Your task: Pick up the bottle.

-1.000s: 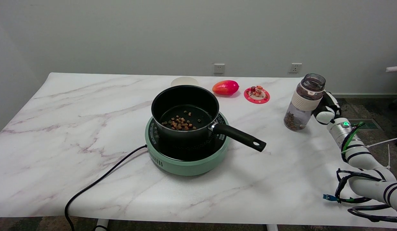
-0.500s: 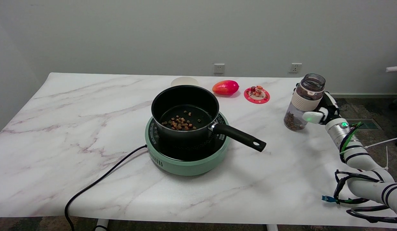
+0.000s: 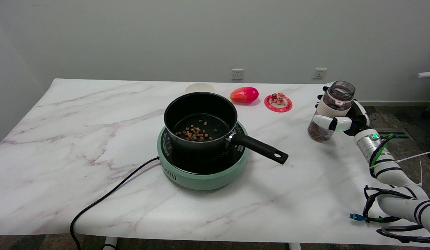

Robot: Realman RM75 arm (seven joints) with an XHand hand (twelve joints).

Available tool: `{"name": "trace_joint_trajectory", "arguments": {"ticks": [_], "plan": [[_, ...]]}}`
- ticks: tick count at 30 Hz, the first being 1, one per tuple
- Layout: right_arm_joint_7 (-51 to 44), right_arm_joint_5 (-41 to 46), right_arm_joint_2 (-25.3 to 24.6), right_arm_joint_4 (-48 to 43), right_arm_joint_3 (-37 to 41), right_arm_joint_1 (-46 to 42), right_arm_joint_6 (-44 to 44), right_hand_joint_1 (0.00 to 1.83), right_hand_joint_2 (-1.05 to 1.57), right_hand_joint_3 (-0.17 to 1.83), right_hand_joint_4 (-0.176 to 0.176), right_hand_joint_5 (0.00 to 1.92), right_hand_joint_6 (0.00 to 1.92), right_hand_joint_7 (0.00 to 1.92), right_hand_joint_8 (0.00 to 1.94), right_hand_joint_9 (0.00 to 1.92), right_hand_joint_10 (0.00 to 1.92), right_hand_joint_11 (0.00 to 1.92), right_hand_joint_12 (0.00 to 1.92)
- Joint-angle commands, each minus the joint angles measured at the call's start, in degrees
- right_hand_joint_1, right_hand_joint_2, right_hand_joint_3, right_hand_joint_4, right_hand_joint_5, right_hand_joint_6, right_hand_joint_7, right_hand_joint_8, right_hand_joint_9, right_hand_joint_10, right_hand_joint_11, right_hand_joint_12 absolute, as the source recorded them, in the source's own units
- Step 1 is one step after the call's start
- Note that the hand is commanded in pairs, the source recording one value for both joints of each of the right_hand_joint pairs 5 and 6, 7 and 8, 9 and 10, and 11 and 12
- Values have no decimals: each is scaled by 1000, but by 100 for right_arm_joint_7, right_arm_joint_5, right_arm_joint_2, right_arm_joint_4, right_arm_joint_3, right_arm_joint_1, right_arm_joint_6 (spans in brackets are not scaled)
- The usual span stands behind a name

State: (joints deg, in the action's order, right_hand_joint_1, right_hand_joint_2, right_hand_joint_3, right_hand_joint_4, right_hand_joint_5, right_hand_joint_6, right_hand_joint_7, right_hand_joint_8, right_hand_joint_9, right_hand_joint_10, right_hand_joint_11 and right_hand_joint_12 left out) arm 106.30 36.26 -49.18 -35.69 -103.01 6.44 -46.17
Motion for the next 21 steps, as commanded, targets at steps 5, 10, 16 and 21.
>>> {"name": "trace_joint_trajectory", "arguments": {"ticks": [5,10,16,21], "plan": [[14,-3,-9,190,39,16,-134,1530,50,811,0,538,538,923,923,915,915,595,595],[14,-11,-9,222,39,33,-142,1561,158,1159,0,1048,1048,1373,1373,1138,1138,856,856],[14,-11,-2,222,47,57,-142,1571,377,978,0,1389,1389,1530,1530,1205,1205,987,987],[14,-18,13,215,47,127,-196,1560,454,843,0,1510,1510,1553,1553,1207,1207,1007,1007]]}}
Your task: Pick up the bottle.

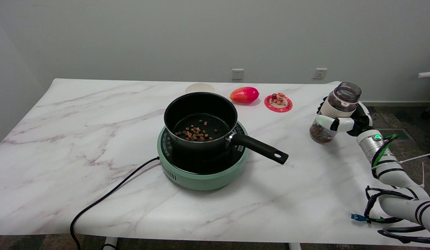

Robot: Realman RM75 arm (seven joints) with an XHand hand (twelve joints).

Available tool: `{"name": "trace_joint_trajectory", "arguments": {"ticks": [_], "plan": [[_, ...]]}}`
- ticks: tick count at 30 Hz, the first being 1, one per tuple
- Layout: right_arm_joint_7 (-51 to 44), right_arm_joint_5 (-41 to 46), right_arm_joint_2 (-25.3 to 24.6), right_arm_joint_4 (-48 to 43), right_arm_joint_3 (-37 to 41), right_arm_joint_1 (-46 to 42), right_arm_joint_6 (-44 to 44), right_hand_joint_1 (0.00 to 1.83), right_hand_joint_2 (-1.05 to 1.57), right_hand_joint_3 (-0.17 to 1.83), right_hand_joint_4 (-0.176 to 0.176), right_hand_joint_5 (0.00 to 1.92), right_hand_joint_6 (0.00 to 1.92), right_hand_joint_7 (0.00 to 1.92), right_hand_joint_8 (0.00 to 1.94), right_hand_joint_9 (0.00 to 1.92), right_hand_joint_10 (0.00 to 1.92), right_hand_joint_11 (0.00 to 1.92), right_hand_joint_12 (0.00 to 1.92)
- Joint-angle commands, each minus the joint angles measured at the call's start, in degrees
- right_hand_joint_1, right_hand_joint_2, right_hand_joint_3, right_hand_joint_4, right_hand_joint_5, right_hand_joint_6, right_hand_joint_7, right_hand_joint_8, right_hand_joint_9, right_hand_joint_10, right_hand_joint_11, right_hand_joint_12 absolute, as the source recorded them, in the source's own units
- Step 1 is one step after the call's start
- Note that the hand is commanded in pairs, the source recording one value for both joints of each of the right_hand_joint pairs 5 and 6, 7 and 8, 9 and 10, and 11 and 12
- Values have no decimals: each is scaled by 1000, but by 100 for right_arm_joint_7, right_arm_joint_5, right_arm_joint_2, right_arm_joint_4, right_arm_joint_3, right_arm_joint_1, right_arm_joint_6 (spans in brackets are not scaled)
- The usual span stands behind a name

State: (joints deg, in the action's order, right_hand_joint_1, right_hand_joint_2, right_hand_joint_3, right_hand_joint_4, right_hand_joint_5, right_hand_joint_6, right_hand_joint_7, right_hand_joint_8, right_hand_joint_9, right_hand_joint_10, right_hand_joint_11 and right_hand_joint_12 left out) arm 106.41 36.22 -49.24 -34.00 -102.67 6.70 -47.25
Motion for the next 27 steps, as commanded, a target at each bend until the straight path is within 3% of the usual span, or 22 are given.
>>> {"name": "trace_joint_trajectory", "arguments": {"ticks": [1,14,22,27], "plan": [[3,-52,43,24,13,139,-134,1558,468,822,0,1526,1526,1561,1561,1207,1207,1010,1010],[3,-1503,372,-581,38,1255,-251,1539,541,727,0,1587,1587,1603,1603,1204,1204,1012,1012],[3,-2347,509,-1820,-169,1786,537,1543,533,723,0,1579,1579,1599,1599,1196,1196,1003,1003],[-61,-3116,413,-2251,-743,2526,1138,1551,516,741,0,1581,1581,1594,1594,1192,1192,1003,1003]]}}
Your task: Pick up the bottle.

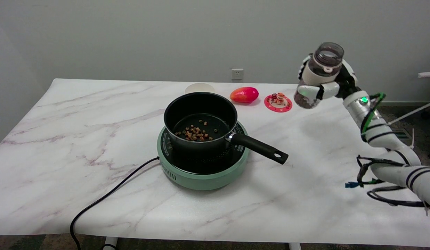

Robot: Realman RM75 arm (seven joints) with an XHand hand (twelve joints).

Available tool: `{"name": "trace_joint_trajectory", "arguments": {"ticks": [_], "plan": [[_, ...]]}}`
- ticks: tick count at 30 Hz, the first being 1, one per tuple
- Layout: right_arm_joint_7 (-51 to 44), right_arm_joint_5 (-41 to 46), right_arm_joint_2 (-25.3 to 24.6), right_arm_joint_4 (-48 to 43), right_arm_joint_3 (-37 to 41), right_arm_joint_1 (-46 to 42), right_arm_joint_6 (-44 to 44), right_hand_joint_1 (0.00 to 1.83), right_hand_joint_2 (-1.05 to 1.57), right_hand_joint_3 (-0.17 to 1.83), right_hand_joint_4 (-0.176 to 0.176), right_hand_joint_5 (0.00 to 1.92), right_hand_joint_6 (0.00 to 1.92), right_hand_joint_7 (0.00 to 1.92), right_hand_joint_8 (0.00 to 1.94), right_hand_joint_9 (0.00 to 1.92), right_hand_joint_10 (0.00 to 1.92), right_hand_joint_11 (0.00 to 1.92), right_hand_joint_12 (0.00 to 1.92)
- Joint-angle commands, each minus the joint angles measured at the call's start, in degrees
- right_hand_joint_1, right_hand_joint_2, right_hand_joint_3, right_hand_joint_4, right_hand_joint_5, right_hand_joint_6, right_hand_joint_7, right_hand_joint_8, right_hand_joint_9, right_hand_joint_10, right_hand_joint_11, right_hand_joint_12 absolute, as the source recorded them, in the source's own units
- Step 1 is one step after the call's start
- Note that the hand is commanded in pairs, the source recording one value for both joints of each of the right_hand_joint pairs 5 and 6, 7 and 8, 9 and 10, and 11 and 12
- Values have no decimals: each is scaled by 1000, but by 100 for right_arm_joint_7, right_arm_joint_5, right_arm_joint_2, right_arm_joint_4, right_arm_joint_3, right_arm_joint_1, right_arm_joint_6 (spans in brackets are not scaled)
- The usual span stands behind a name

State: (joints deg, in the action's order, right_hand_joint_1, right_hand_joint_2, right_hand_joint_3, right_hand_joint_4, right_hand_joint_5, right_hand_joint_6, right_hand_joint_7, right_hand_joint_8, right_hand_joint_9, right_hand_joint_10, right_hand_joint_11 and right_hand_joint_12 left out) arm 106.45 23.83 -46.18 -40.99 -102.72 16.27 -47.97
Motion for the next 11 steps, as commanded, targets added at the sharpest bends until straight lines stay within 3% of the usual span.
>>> {"name": "trace_joint_trajectory", "arguments": {"ticks": [1,6,11], "plan": [[-64,-2003,99,-1622,-800,1656,1287,1551,518,745,0,1583,1583,1596,1596,1192,1192,1006,1006],[-64,-2761,-130,-2400,-1341,2200,2323,1553,526,748,0,1600,1600,1599,1599,1197,1197,1018,1018],[-72,-3536,-599,-2610,-1491,2372,2996,1557,497,772,0,1565,1565,1583,1583,1190,1190,1010,1010]]}}
